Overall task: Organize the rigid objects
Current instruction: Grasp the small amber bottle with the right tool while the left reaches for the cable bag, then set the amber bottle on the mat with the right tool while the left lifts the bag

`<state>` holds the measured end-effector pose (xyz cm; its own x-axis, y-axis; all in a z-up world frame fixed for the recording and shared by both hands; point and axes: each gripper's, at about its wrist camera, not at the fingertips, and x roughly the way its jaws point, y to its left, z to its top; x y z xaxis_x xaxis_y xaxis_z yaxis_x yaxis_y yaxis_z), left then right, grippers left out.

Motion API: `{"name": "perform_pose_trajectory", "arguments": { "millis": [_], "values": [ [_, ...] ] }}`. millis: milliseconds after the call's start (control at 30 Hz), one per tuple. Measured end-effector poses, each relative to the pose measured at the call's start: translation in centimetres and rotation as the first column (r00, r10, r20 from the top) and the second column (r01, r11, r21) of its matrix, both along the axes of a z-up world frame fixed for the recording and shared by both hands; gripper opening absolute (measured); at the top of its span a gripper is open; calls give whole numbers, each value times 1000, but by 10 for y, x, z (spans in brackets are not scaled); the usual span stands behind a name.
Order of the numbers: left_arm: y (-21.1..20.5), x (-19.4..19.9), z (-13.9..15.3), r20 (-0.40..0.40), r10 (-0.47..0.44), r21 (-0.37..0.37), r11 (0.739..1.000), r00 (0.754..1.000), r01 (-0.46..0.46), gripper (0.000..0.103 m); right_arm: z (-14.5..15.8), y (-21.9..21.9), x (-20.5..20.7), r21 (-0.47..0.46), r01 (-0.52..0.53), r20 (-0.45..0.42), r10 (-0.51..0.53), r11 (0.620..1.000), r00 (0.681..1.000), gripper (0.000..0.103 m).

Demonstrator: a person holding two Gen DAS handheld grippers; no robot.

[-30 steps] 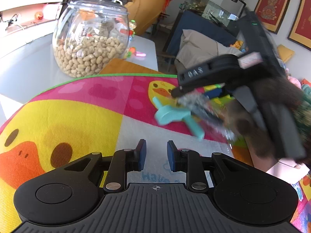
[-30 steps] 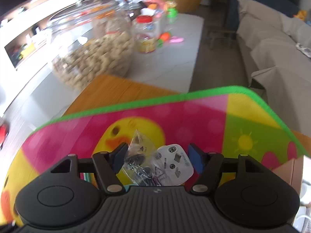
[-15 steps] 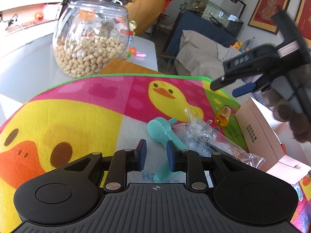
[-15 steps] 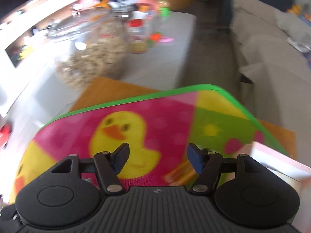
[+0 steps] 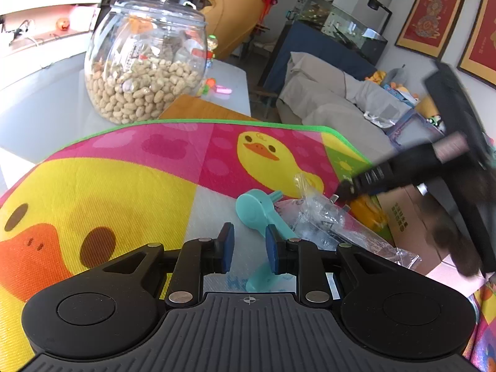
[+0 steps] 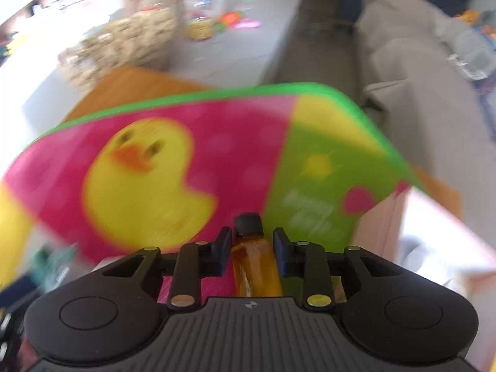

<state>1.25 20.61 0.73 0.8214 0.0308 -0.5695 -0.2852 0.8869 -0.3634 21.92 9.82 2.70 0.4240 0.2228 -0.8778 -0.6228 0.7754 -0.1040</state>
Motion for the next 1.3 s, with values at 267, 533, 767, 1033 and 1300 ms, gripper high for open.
{"name": "perform_pose_trajectory", "arguments": {
  "millis": [267,533,767,1033,1300],
  "values": [
    [2,-12,8,-2,74,10,997,997,-74,24,7,-34,-75,114,-114,-85,124,987,989,29],
    [-23,-16,26,-2,5,-3,1000,1000,-5,24,3,-69,-132,270,-172,-117,209,947,971,29],
    [-90,1,28,-97,-127,204,968,987,145,26,0,-107,-169,197,-184,96,168,963,981,29],
    [-109,18,22,-149,-132,282,944,980,170,29,-4,-175,-181,254,-43,140,7,966,990,59],
    [-104,-27,16,-193,-212,252,933,958,257,29,-17,-216,-180,237,118,212,-170,964,962,65]
  ]
}}
